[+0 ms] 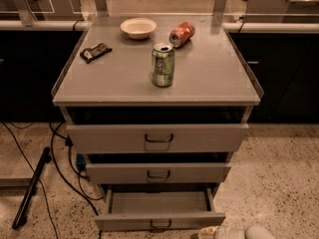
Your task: Close bottom drawer
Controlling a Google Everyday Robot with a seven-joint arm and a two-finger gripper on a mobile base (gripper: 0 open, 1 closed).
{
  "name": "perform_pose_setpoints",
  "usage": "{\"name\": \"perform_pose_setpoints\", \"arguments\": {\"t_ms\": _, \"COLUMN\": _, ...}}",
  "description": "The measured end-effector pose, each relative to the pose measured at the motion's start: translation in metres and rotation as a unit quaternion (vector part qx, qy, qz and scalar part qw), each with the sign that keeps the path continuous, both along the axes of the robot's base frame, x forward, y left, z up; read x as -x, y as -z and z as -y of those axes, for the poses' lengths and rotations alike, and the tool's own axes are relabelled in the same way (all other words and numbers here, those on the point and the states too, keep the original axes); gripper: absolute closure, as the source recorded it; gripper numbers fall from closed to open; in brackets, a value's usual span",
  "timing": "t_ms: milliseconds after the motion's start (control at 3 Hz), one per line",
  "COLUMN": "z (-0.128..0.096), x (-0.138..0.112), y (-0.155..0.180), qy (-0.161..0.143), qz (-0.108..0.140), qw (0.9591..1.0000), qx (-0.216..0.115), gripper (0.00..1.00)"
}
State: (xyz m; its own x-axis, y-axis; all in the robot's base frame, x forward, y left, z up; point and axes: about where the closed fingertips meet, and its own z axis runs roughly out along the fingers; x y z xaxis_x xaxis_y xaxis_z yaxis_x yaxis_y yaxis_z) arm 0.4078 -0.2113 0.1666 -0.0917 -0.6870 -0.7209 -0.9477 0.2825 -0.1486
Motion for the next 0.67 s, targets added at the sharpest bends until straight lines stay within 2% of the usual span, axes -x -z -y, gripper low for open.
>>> {"name": "perform_pose_setpoints", "arguments": {"t_ms": 667, "z": -0.0022, "x": -0.0023, "y": 0.0037, "qy": 0.003, "qz": 0.009, "qw": 0.9999, "qx": 0.000, "gripper": 1.00}}
